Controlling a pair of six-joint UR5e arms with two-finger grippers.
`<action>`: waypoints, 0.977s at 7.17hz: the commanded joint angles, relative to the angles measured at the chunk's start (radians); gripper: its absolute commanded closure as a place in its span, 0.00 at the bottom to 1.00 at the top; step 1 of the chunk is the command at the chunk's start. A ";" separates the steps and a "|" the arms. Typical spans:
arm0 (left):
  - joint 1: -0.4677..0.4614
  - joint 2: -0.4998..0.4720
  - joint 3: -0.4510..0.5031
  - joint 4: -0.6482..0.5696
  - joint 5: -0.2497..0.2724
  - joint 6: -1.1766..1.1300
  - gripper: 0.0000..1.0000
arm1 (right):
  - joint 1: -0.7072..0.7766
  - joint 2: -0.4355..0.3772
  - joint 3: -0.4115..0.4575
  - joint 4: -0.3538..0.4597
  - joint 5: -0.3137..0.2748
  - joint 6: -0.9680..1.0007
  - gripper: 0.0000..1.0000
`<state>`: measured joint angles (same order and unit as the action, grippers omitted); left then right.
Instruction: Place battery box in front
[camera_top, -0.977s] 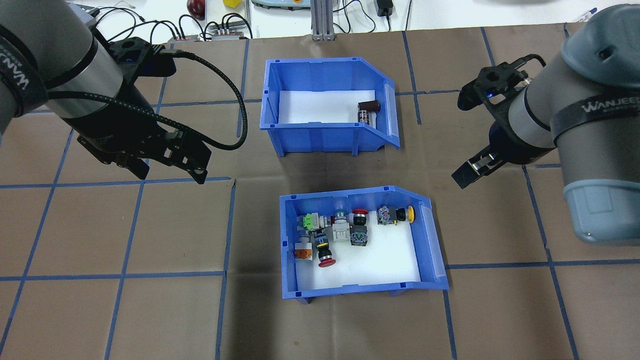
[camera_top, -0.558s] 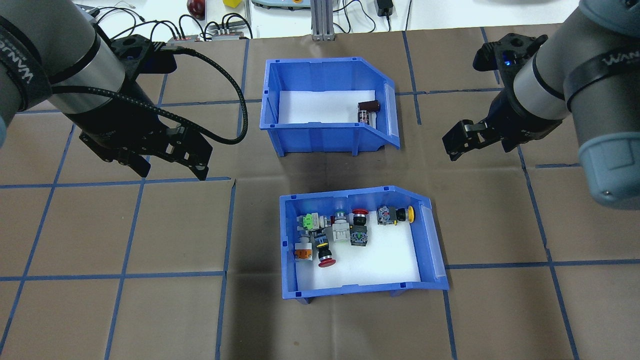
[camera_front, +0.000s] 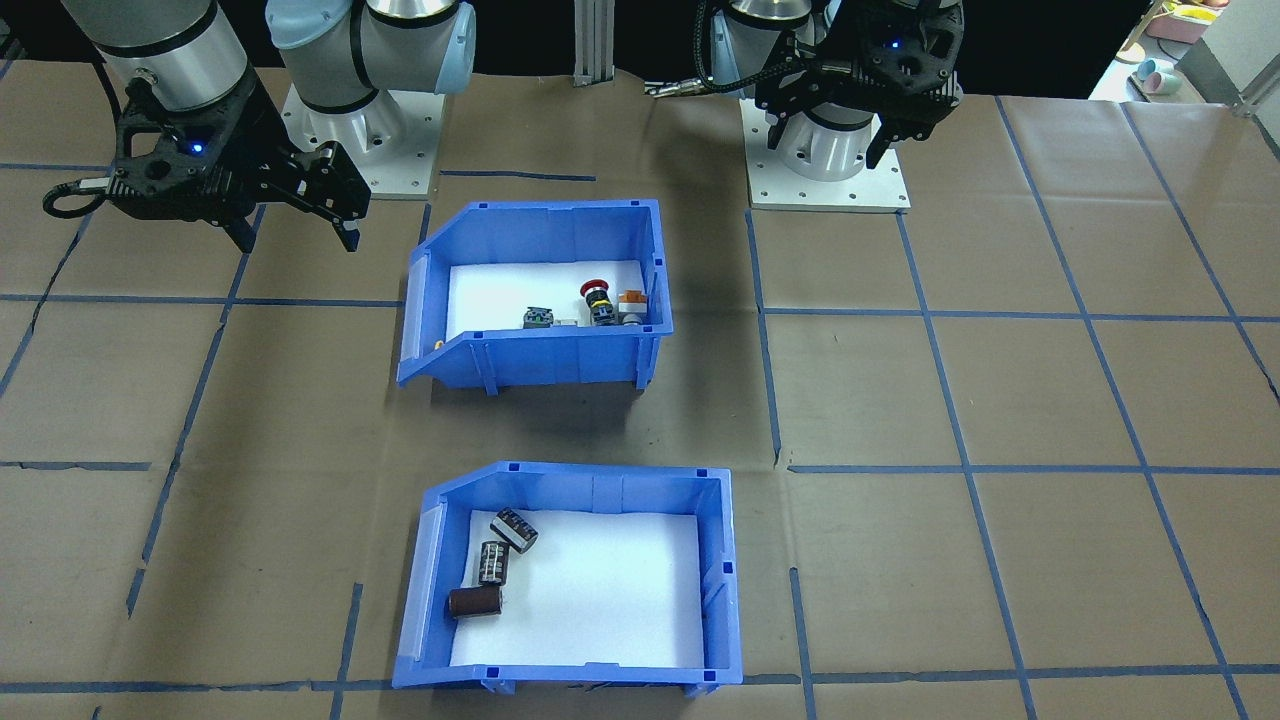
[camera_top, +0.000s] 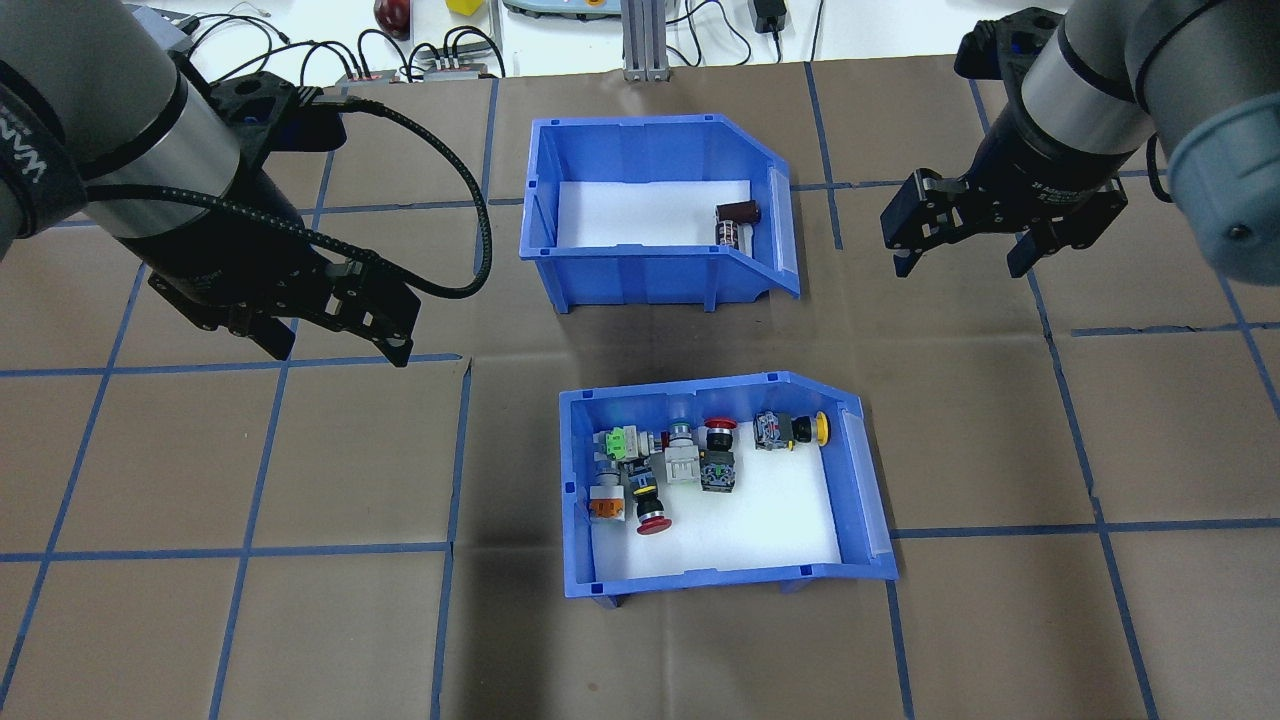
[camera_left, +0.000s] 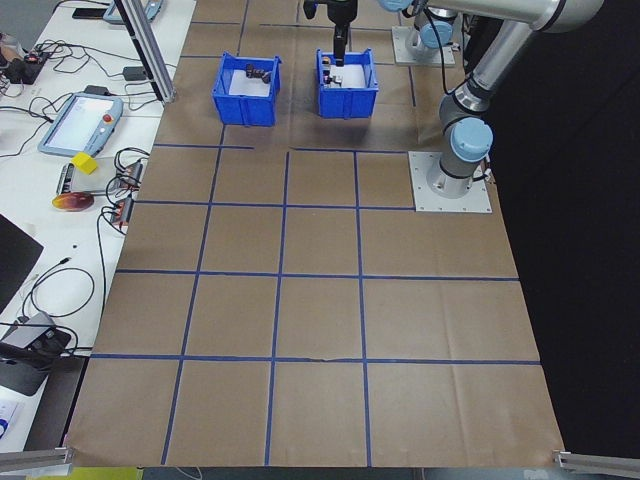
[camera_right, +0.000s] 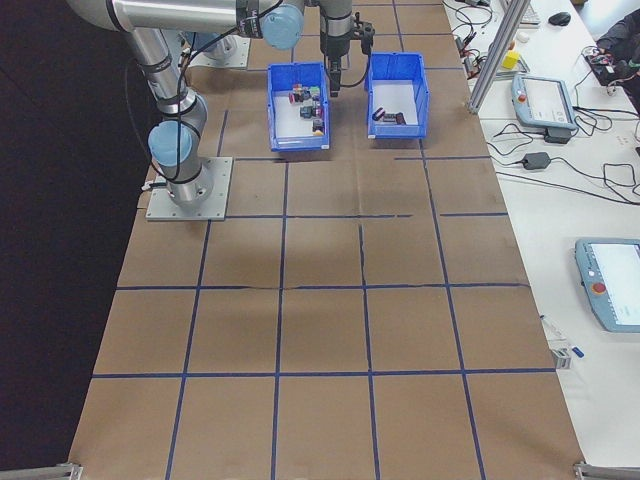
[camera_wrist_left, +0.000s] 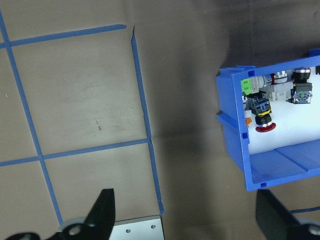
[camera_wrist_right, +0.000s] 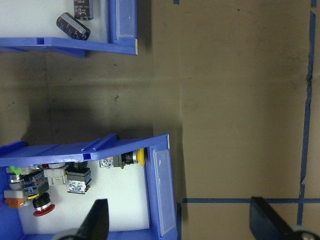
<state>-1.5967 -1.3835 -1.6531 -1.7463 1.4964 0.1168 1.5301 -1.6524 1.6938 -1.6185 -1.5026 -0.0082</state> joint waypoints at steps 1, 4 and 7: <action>0.000 0.003 -0.001 0.001 -0.001 0.001 0.01 | 0.030 0.002 -0.008 0.008 -0.052 0.044 0.00; 0.000 0.003 -0.001 0.001 0.002 0.000 0.01 | 0.030 -0.001 -0.003 0.000 -0.082 0.036 0.00; 0.001 -0.029 -0.001 -0.001 0.046 0.003 0.01 | 0.030 -0.003 -0.005 0.003 -0.080 0.036 0.00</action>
<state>-1.5960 -1.3931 -1.6537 -1.7467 1.5141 0.1180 1.5600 -1.6545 1.6897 -1.6159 -1.5833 0.0276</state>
